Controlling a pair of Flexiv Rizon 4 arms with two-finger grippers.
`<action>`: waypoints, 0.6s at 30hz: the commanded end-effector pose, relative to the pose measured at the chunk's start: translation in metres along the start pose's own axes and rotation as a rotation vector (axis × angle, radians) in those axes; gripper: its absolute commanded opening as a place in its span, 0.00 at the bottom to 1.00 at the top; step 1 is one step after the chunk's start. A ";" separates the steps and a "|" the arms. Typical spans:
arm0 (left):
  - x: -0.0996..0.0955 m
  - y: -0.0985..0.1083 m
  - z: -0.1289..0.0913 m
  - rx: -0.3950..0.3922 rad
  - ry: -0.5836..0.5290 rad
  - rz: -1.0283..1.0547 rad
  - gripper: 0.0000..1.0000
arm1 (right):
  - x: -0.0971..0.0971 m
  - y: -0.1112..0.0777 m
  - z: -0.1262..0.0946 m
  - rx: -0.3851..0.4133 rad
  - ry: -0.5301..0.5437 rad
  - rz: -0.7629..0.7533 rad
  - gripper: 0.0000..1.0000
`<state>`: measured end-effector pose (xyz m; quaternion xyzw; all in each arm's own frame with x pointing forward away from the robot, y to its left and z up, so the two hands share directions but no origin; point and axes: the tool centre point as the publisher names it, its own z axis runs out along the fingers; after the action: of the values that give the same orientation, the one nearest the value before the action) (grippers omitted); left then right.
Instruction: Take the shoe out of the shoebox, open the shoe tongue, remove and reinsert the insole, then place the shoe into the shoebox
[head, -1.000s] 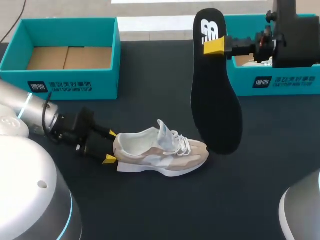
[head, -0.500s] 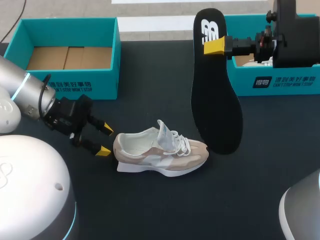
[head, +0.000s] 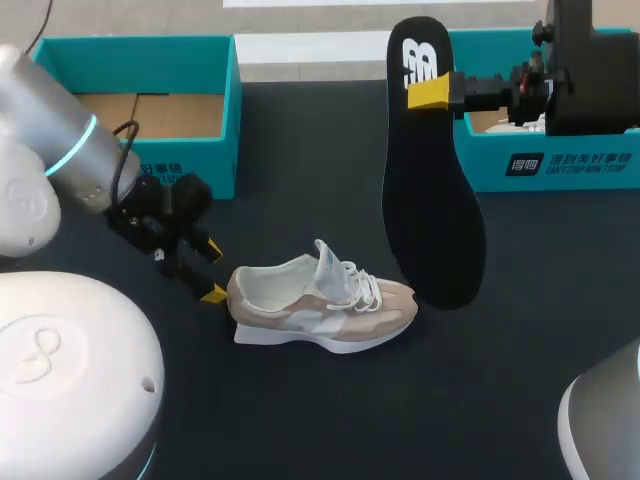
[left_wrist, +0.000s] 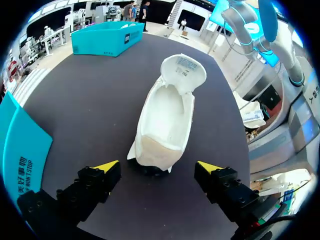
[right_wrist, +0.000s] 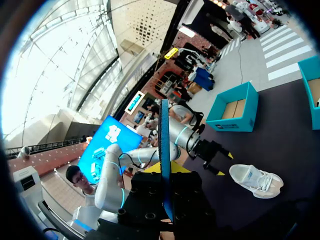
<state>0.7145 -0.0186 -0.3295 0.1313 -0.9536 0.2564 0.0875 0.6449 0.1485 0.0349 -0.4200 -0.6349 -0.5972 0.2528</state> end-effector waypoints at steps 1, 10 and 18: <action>0.006 -0.009 -0.009 -0.146 -0.014 0.026 1.00 | 0.000 0.001 0.004 0.001 -0.002 0.002 0.00; 0.013 -0.016 -0.013 -0.306 -0.019 0.190 1.00 | 0.000 0.001 0.004 0.001 -0.002 0.002 0.00; 0.018 -0.027 -0.020 -0.382 -0.093 0.233 1.00 | 0.000 0.001 0.004 0.001 -0.002 0.002 0.00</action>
<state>0.7117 -0.0328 -0.3036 0.0123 -0.9929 0.1105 0.0418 0.6448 0.1484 0.0350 -0.4201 -0.6350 -0.5971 0.2527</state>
